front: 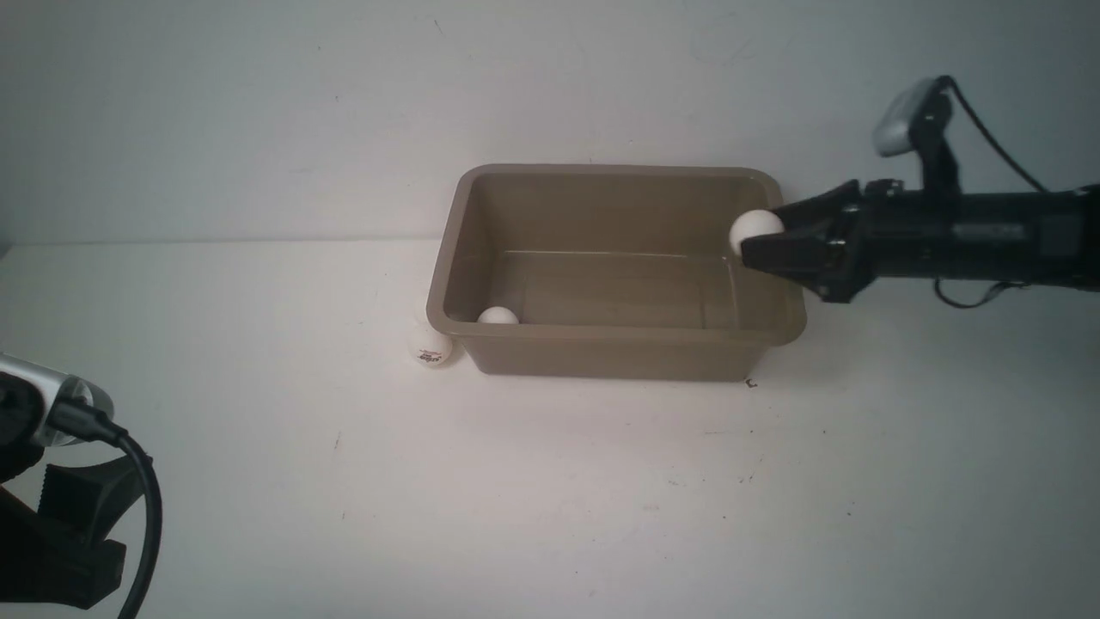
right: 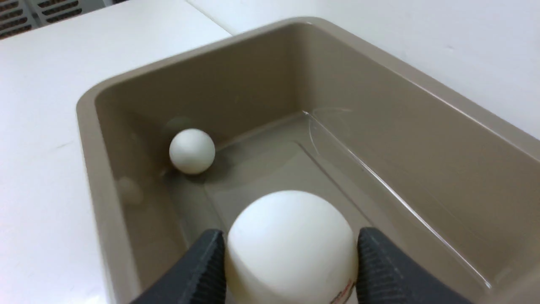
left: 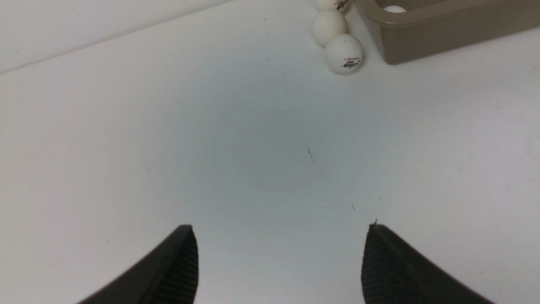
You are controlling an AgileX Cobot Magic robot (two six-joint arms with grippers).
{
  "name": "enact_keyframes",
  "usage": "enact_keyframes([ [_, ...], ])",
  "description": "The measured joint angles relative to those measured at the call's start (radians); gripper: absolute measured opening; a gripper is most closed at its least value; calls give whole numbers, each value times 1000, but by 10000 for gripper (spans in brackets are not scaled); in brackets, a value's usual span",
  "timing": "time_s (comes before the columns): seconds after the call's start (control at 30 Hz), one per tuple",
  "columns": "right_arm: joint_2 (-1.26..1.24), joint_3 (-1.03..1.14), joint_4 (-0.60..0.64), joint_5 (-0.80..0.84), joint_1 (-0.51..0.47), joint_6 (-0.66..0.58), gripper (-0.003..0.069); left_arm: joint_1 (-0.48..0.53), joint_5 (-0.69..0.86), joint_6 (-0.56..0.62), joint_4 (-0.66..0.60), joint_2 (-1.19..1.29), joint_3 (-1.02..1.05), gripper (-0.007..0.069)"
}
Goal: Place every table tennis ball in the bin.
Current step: Use the right arm to put the table tennis ball into the box, then use the right arm to clamp the table tennis ball closest to it
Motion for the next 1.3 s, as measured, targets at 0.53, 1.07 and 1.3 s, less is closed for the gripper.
enact_keyframes([
  [0.53,18,0,84,-236,94,-232,490,0,0,0,0,0,0,468],
  [1.07,11,0,11,-44,-242,-299,494,0,0,0,0,0,0,468],
  [1.3,60,-5,-43,-112,-215,-368,480,0,0,0,-9,0,0,468],
])
